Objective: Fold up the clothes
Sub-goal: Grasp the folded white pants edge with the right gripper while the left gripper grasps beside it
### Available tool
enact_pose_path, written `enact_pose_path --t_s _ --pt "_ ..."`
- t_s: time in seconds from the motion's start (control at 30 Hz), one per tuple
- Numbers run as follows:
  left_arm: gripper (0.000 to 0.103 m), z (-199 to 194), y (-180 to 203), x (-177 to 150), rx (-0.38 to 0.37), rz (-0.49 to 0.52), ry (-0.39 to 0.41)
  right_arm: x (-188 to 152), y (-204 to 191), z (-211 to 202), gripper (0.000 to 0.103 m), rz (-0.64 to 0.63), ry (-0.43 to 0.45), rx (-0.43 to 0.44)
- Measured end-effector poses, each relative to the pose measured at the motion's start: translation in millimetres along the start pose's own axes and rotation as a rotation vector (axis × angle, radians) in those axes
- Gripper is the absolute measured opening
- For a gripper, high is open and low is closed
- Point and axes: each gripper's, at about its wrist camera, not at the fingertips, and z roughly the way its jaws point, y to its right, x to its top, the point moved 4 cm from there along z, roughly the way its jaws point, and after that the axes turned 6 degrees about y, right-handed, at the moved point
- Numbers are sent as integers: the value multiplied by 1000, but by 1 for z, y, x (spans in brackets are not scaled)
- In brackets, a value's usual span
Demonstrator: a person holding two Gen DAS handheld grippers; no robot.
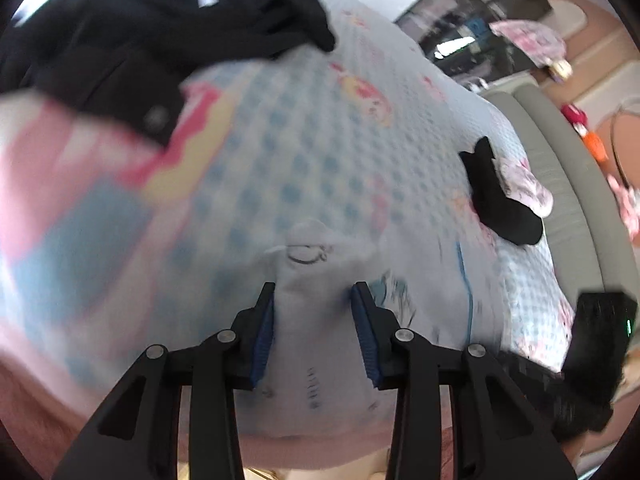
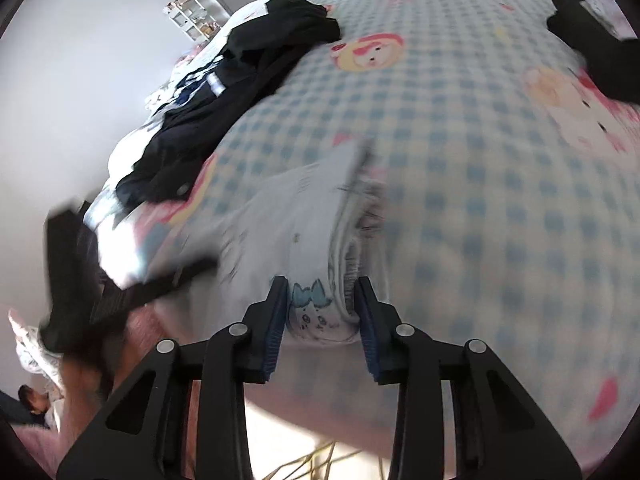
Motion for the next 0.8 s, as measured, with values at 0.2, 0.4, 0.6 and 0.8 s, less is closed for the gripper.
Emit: enact_pose_path --t_s 0.2,0.4,0.6,0.8 --pt "40 -12 6 0 -21 23 28 -13 19 -14 38 38 67 -125" --pt "18 -7 5 -17 103 73 63 13 14 11 34 -28 84 -81" --pt "19 -6 -26 -21 144 -21 46 30 8 47 32 -143 91 -135" --pt "46 -25 -26 -20 -30 -90 80 32 29 23 41 0 112 -72"
